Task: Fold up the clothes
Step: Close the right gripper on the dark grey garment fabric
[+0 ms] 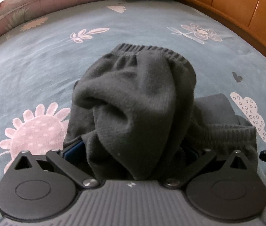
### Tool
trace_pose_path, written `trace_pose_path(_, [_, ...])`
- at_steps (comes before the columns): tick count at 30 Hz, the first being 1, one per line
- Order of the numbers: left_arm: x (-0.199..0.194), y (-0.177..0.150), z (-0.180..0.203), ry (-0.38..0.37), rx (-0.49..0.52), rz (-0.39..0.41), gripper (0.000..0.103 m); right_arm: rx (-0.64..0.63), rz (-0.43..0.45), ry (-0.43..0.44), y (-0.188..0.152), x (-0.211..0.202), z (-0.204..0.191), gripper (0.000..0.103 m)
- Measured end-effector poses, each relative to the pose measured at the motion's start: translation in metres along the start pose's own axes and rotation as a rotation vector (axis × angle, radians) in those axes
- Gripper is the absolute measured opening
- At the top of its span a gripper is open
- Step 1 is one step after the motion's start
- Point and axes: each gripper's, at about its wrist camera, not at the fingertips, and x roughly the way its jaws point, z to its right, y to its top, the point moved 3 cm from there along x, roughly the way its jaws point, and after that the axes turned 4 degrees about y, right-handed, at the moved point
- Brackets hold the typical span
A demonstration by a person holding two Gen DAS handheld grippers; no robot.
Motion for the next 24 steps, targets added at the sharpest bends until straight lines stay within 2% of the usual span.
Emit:
trace_pose_path(2, [-0.006, 0.009, -0.005, 0.014, -0.004, 0.007, 0.103, 0.008, 0.005, 0.007, 0.001, -0.002, 0.001, 0.103])
trace_pose_path(6, [-0.021, 0.032, -0.021, 0.038, -0.010, 0.076, 0.103, 0.035, 0.005, 0.038, 0.003, -0.005, 0.003, 0.103])
trace_pose_path(9, [-0.015, 0.056, -0.036, 0.120, -0.013, 0.106, 0.103, 0.059, 0.000, 0.079, 0.006, -0.006, 0.004, 0.103])
trace_pose_path(14, [0.000, 0.081, -0.047, 0.171, -0.058, 0.087, 0.102, 0.085, 0.000, 0.167, 0.013, -0.007, 0.000, 0.103])
trace_pose_path(19, [-0.032, 0.066, -0.041, 0.117, -0.046, 0.144, 0.102, 0.097, 0.007, 0.250, 0.025, -0.004, 0.001, 0.103])
trace_pose_path(24, [-0.064, 0.024, -0.043, 0.069, -0.081, 0.172, 0.102, 0.123, 0.012, 0.315, 0.044, 0.012, 0.007, 0.102])
